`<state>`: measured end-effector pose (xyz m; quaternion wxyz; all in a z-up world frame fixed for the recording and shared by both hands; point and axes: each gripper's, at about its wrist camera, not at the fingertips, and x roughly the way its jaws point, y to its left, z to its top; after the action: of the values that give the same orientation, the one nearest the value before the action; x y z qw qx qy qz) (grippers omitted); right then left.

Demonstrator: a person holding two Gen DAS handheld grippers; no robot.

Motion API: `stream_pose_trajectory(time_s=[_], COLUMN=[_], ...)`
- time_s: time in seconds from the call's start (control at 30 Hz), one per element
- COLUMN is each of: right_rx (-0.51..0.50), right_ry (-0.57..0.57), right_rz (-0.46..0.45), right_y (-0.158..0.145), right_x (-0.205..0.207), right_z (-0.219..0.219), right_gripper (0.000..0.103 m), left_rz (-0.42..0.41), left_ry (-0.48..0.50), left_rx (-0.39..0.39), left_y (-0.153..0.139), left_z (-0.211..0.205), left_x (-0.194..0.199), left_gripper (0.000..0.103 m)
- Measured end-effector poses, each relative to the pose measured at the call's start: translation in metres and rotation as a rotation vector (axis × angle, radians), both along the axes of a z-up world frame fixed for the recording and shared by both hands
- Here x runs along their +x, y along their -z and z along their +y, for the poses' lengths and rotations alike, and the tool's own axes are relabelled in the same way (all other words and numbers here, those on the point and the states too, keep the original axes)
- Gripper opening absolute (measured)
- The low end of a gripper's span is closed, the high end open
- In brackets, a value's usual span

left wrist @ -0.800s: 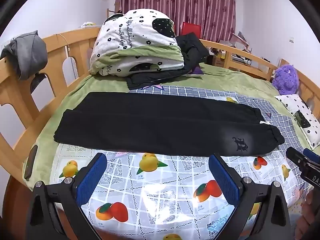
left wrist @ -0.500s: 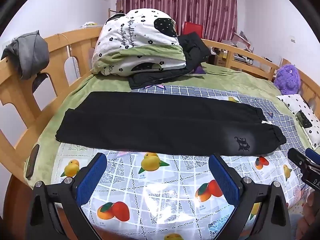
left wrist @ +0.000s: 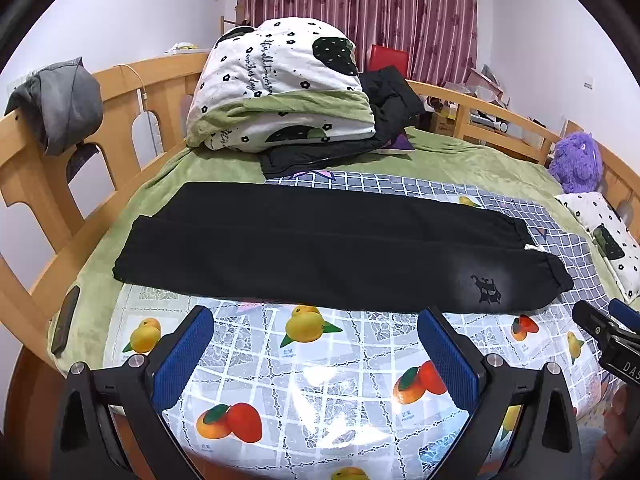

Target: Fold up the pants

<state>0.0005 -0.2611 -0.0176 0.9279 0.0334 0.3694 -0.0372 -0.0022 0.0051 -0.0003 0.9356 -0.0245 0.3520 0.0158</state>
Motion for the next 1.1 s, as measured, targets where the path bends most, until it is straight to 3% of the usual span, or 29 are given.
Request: stream_pose_trajectory(time_s=[1.1], right_rx=[0.007], right_ry=[-0.011], right_rz=[0.007], right_y=[0.0034], right_x=[0.0017], right_z=[0.0048], right_gripper=[0.1], left_rz=[0.0], left_ry=[-0.001], left_rx=[0.001], left_y=[0.0005], left_z=[0.0007], left_x=[-0.0003], left_gripper=[0.102])
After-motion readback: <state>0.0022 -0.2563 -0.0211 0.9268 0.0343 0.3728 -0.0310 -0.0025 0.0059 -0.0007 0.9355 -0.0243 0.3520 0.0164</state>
